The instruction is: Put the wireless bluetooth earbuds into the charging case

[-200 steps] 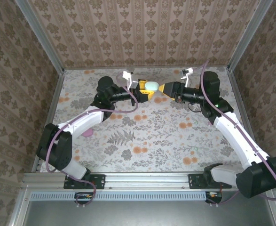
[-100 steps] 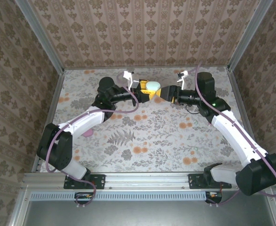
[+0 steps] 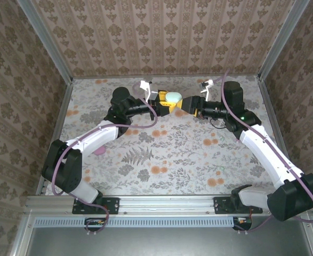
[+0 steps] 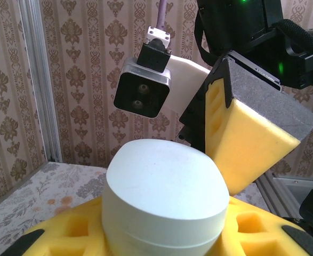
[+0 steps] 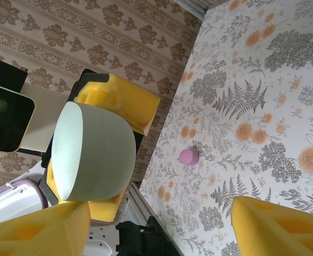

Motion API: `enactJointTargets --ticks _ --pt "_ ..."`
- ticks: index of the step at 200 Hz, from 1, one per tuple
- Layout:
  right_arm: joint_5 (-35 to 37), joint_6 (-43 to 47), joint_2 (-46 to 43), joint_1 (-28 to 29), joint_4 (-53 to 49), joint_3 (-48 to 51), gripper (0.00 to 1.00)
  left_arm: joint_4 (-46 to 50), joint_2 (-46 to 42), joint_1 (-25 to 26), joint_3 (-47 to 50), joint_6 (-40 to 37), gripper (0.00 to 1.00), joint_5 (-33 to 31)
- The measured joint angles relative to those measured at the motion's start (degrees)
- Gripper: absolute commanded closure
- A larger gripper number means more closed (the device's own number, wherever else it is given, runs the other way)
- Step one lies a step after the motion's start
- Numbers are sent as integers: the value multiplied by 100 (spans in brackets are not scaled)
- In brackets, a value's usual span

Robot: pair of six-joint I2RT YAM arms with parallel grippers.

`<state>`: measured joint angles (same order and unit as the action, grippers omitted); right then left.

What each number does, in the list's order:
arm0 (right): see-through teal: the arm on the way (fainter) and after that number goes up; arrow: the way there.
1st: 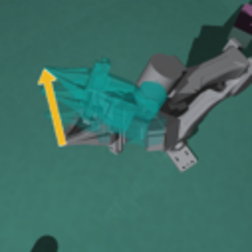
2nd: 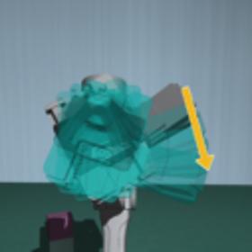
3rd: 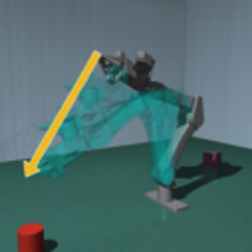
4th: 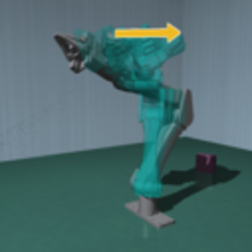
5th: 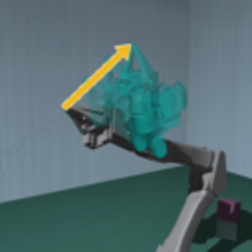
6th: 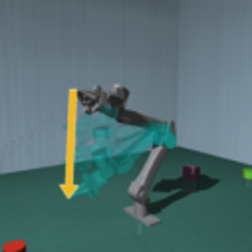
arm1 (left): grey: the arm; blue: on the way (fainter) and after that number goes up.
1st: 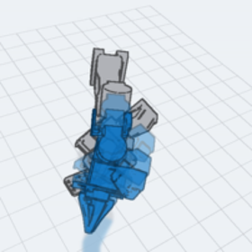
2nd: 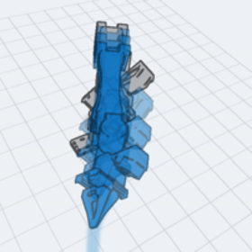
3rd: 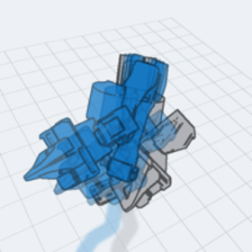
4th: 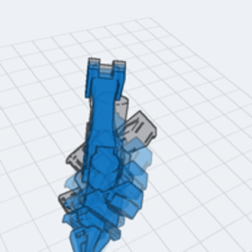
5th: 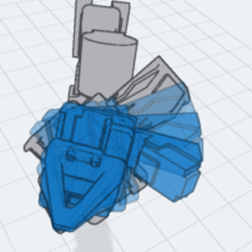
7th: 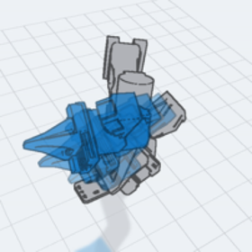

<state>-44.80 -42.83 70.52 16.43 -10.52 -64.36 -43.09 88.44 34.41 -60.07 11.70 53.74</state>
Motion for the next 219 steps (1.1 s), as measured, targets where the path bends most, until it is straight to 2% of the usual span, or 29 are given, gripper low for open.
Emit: enactJointTargets --ticks 61,219 --pt "9 -188 -2 -61 236 -22 26 195 0 2 0 -83 69 -15" --pt "682 -494 -20 -101 457 -107 23 232 0 87 13 -118 69 142"
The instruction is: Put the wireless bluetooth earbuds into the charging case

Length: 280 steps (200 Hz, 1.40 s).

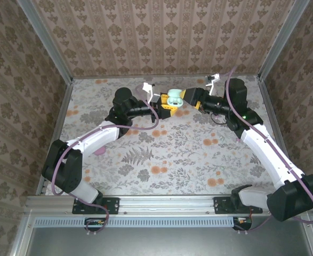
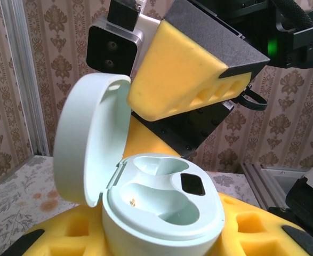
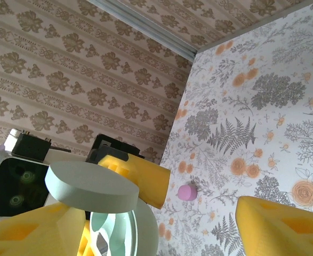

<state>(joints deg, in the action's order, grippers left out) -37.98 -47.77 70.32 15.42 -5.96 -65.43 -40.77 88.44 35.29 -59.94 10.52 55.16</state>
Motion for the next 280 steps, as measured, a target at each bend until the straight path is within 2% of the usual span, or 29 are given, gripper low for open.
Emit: enactJointTargets --ticks 50,79,92,111,134,161,190,220,280 --pt "28 114 -319 -28 -76 0 24 -74 0 -2 87 44 69 -131" --pt "57 234 -629 -221 -289 48 29 -234 0 -2 146 149 69 -205" --pt "216 376 -824 -428 -507 114 33 -282 0 -2 177 175 69 -238" --pt "708 660 -1139 -857 -920 328 46 -361 0 -7 260 199 69 -275" --pt "1403 861 -1344 -1611 -1585 837 48 -474 0 -7 380 256 69 -299" --pt "1864 1097 -931 -2330 -2245 1475 54 -612 0 -7 472 321 69 -321" --pt "2138 1281 -404 -2417 -2715 1805 53 -723 0 -13 496 374 69 -315" --pt "2072 1316 -256 -2500 -2682 2017 55 -907 0 -13 518 481 69 -313" --pt "1665 1563 522 -3080 -2321 2179 63 -1014 0 -24 520 538 69 -308"
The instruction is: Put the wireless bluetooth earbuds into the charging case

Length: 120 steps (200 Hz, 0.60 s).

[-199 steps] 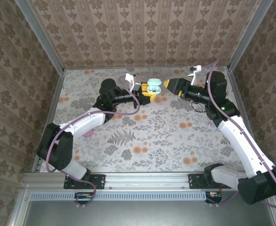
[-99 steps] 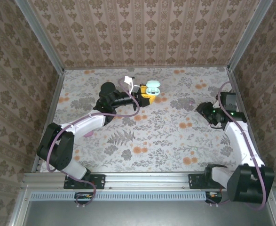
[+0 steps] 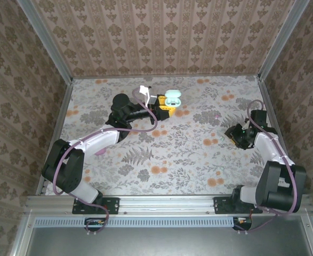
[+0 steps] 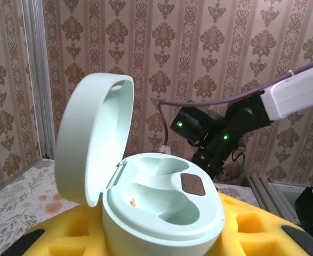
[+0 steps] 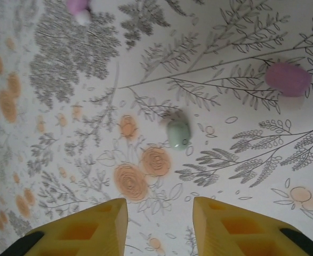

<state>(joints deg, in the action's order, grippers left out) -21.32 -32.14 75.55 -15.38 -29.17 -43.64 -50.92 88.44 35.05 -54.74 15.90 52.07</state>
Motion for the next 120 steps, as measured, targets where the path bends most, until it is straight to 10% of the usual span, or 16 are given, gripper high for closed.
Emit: enactJointTargets --ticks 120 --pt "-216 501 1803 -68 358 -527 67 -9 50 -26 0 2 69 17"
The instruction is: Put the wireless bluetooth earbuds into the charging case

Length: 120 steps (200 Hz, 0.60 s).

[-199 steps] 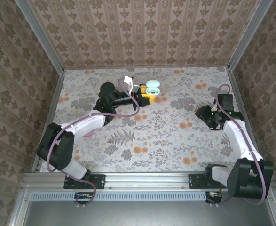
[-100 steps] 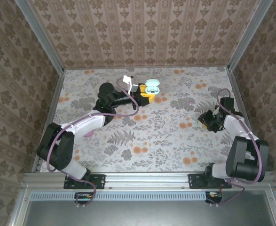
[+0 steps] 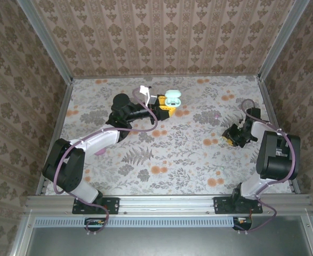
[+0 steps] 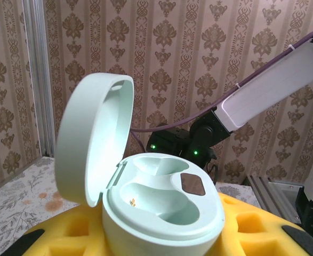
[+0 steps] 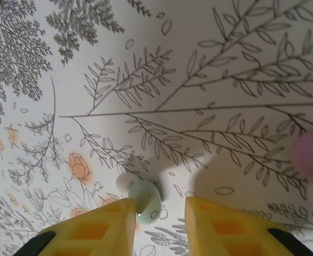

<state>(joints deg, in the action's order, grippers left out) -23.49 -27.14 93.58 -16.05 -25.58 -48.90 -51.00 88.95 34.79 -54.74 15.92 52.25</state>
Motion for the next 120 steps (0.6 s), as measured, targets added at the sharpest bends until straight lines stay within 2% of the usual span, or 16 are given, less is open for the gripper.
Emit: enactJointTargets --ticks 35,65,120 --pt "-205 127 293 2 15 -195 70 20 0 0 0 0 69 0" --pt "-404 166 433 22 11 -278 62 50 20 0 0 0 69 0" --pt "-752 -101 232 149 168 28 61 90 22 0 0 0 69 0"
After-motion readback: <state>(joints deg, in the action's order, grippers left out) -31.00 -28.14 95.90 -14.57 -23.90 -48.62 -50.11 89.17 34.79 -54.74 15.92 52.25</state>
